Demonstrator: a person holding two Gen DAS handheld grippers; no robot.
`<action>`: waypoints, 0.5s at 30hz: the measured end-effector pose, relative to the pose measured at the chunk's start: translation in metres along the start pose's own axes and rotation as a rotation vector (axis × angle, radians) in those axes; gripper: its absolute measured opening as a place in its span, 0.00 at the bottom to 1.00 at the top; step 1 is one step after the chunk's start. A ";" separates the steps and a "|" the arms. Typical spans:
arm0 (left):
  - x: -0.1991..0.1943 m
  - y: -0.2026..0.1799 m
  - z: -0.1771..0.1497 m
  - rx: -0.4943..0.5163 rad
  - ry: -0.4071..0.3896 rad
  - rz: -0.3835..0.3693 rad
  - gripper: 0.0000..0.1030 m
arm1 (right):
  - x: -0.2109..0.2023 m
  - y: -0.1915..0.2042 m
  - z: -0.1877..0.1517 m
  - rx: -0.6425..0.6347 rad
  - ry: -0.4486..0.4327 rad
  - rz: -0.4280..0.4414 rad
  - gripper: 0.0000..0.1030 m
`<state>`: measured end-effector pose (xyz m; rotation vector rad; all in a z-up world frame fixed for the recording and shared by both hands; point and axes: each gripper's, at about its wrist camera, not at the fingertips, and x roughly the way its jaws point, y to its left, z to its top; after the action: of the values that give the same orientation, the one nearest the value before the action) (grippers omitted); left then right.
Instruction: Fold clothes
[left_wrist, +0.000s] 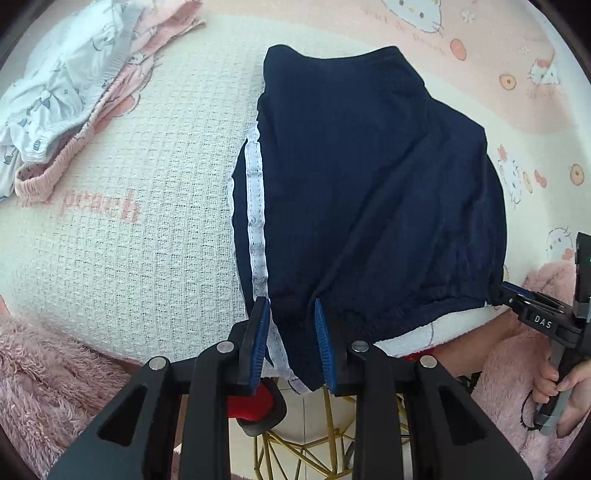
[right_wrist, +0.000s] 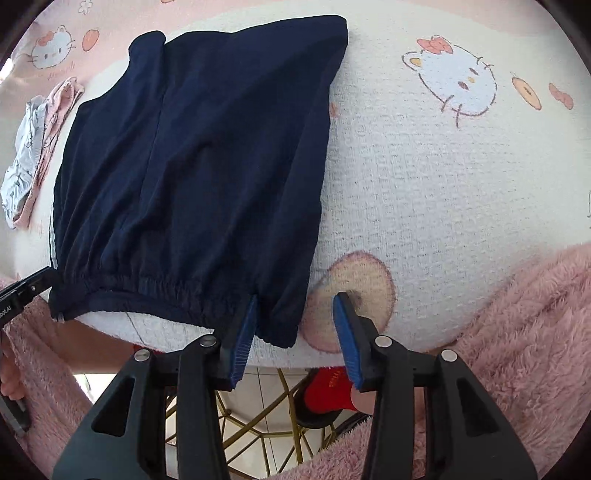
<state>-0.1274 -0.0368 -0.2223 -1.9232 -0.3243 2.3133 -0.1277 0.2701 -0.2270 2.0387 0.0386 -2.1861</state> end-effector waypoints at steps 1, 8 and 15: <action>-0.003 -0.005 0.000 0.025 -0.017 -0.018 0.26 | -0.003 -0.002 -0.001 0.005 -0.002 -0.010 0.41; 0.008 -0.049 0.002 0.236 -0.037 0.043 0.26 | -0.050 0.015 0.000 -0.061 -0.244 0.106 0.41; 0.034 -0.062 0.011 0.282 0.078 0.086 0.26 | -0.006 0.036 0.002 -0.198 -0.065 -0.059 0.40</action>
<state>-0.1474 0.0303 -0.2377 -1.9110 0.0900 2.1866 -0.1252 0.2349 -0.2181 1.8808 0.2985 -2.1834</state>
